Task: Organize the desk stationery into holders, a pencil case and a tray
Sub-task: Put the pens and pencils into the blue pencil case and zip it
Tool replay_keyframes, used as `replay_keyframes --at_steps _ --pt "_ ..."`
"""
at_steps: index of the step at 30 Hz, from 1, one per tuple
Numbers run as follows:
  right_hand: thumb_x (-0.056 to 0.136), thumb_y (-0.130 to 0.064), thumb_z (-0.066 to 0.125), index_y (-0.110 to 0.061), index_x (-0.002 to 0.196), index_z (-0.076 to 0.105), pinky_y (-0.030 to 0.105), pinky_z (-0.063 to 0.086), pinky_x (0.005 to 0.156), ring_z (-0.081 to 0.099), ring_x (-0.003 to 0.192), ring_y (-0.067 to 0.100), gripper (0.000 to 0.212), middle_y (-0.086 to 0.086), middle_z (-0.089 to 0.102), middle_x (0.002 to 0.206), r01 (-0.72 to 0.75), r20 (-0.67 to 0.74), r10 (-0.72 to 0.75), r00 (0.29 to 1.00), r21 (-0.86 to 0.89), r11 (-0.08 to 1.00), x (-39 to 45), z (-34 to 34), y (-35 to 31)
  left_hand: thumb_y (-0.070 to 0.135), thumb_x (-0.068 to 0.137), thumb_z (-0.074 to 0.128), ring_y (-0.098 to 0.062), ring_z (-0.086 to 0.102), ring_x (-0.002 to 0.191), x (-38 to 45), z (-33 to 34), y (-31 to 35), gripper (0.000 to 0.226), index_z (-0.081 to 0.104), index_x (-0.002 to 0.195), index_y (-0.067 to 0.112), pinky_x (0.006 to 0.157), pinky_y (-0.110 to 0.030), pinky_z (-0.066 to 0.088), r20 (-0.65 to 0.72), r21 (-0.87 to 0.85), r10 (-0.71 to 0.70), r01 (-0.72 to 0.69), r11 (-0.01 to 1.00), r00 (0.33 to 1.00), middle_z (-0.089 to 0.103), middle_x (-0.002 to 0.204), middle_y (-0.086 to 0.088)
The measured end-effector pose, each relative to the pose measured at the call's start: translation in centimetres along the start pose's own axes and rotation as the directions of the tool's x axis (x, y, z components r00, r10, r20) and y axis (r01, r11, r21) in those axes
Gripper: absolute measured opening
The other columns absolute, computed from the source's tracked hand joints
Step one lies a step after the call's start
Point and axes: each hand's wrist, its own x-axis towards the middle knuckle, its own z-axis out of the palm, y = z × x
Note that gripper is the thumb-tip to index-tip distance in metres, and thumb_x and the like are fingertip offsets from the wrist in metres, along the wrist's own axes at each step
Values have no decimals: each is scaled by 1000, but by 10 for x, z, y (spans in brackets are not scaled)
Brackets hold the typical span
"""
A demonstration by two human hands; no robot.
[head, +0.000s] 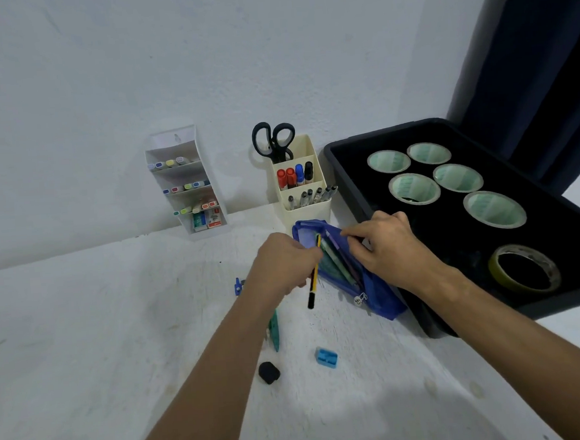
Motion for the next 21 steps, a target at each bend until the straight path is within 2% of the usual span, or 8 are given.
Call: replay_keyframes --at_steps 3,7,13,18,21 --pt "93 -23 51 -22 111 70 30 24 78 51 87 19 26 -1 71 87 0 -7 0 1000 17 1000 0 0 0 17 81 59 -12 44 32 16 15 6 22 60 64 3 38 -17 32 71 -127 -102 110 986 992 55 48 -8" --pt "93 -22 50 -24 109 70 31 26 78 51 85 18 25 -3 71 87 23 -10 -23 1000 23 999 1 -1 2 15 81 59 -16 47 37 35 33 12 15 59 71 5 35 -16 30 106 -183 -137 154 971 985 58 54 -11" --pt "93 -19 53 -23 109 70 30 26 77 51 81 17 25 -4 71 85 49 -14 -49 999 12 999 1 0 4 10 83 56 -16 52 40 51 45 17 9 58 75 6 31 -13 30 122 -159 -186 204 966 975 60 60 -10" --pt "91 -20 54 -25 108 71 28 24 77 47 77 12 24 -8 69 79 56 -19 -55 998 57 997 0 -1 3 10 86 54 -16 50 42 55 50 26 19 55 67 9 40 -20 35 145 -67 -227 238 969 963 56 53 -7" --pt "91 -20 54 -23 109 71 29 28 79 51 79 14 25 -5 70 80 41 -25 -39 999 78 996 0 -1 3 11 85 55 -19 51 46 55 51 24 22 56 64 9 43 -23 37 121 -15 -198 201 979 973 57 53 -8"
